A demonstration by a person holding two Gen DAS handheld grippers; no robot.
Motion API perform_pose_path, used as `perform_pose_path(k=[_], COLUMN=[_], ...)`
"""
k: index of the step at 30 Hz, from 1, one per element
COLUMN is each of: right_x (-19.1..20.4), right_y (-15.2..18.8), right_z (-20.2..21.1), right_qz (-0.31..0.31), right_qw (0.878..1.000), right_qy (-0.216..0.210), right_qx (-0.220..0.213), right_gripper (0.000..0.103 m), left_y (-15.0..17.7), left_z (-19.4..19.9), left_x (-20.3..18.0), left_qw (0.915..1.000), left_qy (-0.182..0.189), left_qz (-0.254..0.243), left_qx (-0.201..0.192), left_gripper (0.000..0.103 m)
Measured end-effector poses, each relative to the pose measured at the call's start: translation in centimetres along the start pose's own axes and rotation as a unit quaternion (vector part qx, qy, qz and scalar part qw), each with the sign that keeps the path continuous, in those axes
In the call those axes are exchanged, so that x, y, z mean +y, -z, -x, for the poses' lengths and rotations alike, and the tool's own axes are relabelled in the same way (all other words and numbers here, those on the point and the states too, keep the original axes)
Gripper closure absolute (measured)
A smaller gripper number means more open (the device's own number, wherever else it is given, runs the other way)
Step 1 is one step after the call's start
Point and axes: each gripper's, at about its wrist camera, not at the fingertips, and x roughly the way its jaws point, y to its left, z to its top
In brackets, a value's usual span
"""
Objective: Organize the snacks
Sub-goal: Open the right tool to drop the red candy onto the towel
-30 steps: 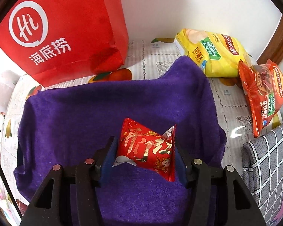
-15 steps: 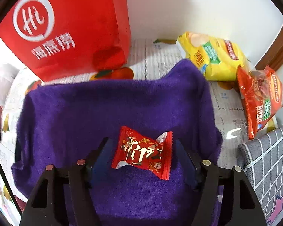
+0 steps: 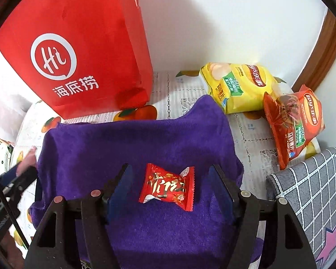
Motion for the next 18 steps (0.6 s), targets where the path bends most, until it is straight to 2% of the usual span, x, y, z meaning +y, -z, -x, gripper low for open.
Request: perform_pose_path(k=[12,18], right_x=[-0.2,-0.1], right_y=[-0.1,-0.1], right_z=[1.0,1.2], right_qz=[-0.007,-0.007], right_qw=[1.0,1.0], right_qy=[-0.001,-0.001], right_qx=[-0.008,-0.009], right_gripper=[0.033,0.033], left_y=[0.7,0.9], left_z=[-2.5,-3.0], left_x=[-1.2,-1.4], left_qw=[0.9988,0.9983], left_qy=[-0.015,-0.011], left_qz=[-0.02,-0.021], left_qx=[0.042,0.053], left_gripper=[0.058,0.058])
